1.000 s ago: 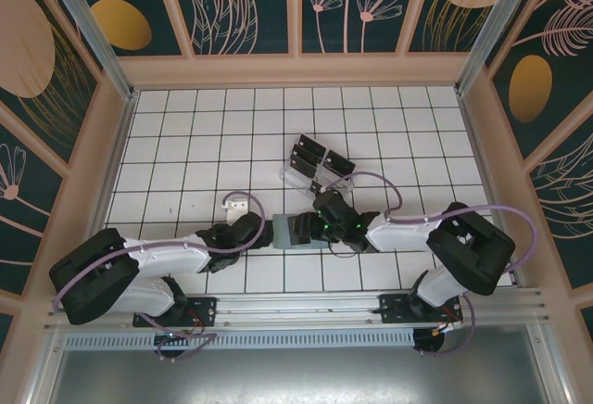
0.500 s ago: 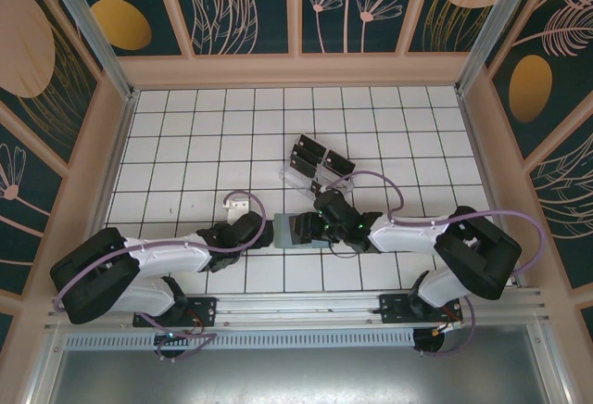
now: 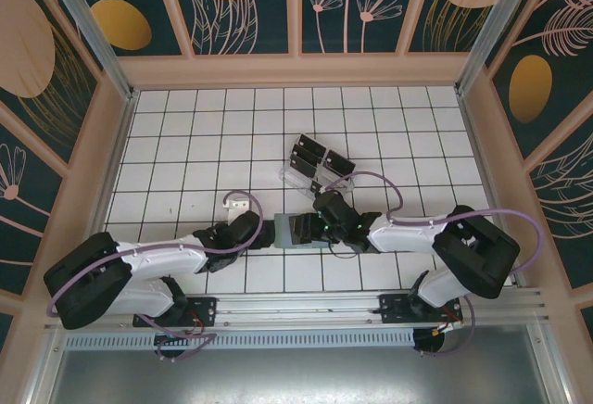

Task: Put the credit cards into the card holder
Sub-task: Insert the credit card into the card slot.

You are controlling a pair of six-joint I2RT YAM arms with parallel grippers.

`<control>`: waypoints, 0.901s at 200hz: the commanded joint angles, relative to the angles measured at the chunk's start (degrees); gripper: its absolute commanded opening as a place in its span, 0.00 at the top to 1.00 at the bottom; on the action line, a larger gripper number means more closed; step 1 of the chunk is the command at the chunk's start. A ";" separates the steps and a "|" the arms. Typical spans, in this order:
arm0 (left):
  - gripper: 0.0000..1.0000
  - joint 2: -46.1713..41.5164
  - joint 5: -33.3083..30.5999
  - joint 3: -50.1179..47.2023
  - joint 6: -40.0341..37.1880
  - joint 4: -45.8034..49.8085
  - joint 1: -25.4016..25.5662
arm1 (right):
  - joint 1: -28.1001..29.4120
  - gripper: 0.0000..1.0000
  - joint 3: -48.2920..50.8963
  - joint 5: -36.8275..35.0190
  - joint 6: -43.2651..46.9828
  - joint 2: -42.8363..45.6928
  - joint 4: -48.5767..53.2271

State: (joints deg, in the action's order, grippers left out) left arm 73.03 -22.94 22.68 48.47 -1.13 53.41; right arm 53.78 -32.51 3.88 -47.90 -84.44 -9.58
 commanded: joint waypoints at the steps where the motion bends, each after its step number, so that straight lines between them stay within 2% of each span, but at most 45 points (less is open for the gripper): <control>1: 0.01 -1.40 0.96 -0.31 -0.59 -0.19 -0.07 | 0.31 0.51 0.16 -1.94 -0.15 -1.01 0.93; 65: 0.02 1.87 2.61 0.00 -2.04 -2.51 -0.10 | 0.30 0.51 0.59 -1.68 -0.43 -1.69 0.35; 180: 0.01 7.95 1.81 0.57 -2.07 -1.99 -0.07 | 0.72 0.51 -0.66 0.73 -0.27 -2.38 -1.05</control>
State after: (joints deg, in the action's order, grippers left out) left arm 78.08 -23.29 23.79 46.48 -3.20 53.71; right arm 53.80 -32.47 4.27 -48.14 -85.80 -10.17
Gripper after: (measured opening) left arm 0.985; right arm 0.489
